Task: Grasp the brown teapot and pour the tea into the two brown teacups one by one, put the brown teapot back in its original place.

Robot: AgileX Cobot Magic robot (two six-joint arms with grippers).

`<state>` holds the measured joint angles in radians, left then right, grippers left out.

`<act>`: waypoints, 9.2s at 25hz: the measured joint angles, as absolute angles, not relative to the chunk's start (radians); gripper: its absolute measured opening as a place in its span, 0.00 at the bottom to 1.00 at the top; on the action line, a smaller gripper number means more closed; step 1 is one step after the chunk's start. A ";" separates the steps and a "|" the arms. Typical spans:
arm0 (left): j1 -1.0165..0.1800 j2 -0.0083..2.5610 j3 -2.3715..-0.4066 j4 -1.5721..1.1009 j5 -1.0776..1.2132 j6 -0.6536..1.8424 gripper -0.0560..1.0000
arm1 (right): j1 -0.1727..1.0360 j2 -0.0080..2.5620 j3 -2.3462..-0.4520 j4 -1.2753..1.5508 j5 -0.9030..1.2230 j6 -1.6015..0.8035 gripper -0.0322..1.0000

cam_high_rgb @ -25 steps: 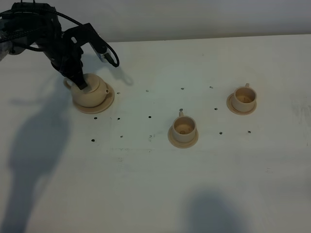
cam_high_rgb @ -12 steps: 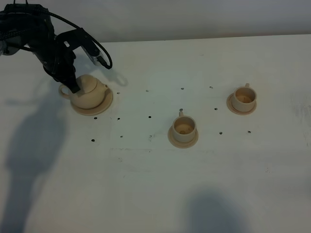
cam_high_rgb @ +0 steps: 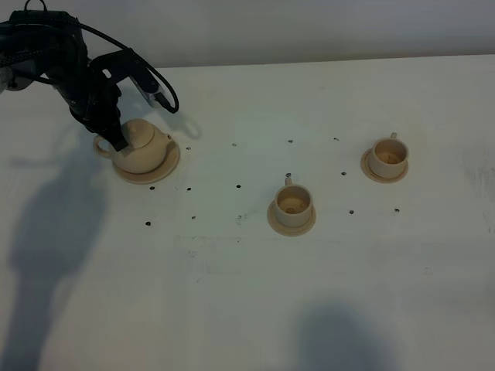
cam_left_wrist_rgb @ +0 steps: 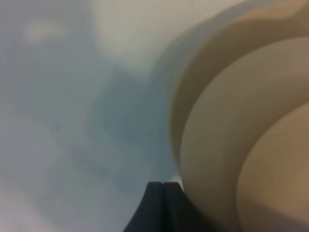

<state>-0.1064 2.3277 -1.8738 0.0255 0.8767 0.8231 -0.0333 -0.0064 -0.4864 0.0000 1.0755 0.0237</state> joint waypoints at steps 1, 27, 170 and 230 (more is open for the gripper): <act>-0.106 2.328 -1.874 0.025 0.877 0.823 0.06 | -0.033 -0.006 -0.486 0.000 1.075 0.024 0.01; -0.048 2.216 -1.921 0.107 1.022 0.981 0.06 | -0.033 -0.006 -0.486 0.000 1.075 0.024 0.01; -0.187 2.295 -1.892 0.200 1.065 1.109 0.31 | -0.033 -0.006 -0.486 0.000 1.075 0.024 0.01; -0.257 2.200 -1.916 0.094 1.104 1.077 0.20 | -0.033 -0.006 -0.486 0.000 1.075 0.024 0.01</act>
<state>-0.2570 2.1997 -1.9156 0.0944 1.1036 1.0771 -0.0333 -0.0064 -0.4864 0.0000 1.0746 0.0237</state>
